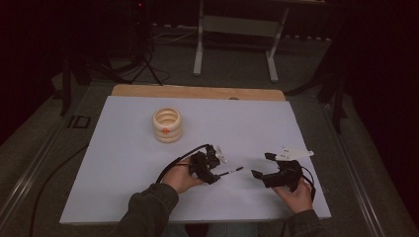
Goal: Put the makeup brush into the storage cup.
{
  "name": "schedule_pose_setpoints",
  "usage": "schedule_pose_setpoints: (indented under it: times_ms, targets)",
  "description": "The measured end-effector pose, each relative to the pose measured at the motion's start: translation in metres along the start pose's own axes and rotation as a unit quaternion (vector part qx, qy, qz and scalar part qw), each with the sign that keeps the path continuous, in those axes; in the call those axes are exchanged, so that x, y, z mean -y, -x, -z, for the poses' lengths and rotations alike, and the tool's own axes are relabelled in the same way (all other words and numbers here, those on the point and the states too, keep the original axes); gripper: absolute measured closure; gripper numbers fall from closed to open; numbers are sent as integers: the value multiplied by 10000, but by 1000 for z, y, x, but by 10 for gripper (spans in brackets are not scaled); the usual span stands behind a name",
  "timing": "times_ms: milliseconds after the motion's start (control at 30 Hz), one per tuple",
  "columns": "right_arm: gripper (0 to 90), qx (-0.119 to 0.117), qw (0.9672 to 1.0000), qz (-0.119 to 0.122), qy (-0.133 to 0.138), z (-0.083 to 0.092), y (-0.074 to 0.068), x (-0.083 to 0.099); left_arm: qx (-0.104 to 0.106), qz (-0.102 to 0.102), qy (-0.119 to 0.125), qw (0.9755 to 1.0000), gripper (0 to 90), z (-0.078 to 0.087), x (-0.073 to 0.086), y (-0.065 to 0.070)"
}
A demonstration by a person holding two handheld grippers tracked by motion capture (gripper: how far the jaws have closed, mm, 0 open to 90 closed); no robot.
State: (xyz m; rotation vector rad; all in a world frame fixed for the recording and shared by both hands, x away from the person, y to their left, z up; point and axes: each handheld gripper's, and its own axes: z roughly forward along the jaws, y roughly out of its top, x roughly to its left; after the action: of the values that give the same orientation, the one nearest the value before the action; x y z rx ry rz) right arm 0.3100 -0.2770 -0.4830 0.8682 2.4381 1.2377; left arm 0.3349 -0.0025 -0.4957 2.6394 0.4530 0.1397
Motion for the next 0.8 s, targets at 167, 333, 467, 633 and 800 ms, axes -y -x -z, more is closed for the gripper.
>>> schedule_pose_setpoints:
  times_ms: [167, 333, 467, 633, 800]
  targets:
    - [147, -4, 10000, -9, 13, 0, 0, 0, 23, -25, -286, 9996, 618, -10, -3, 0]
    - [147, 3, 10000, -5, 26, 1, 1, 0, 57, -41, -528, 9986, 674, -16, -3, -1]
    - [147, 7, 10000, -8, 27, 1, 1, 0, 115, 26, -623, 9980, 722, -18, -4, 0]
    - [148, 6, 10000, 10, 3, 0, 0, 0, 166, 62, -796, 9967, 800, -21, -10, 1]
    - [148, -10, 10000, 13, -13, -1, 0, 0, 240, 138, -1016, 9944, 858, -22, -16, 0]
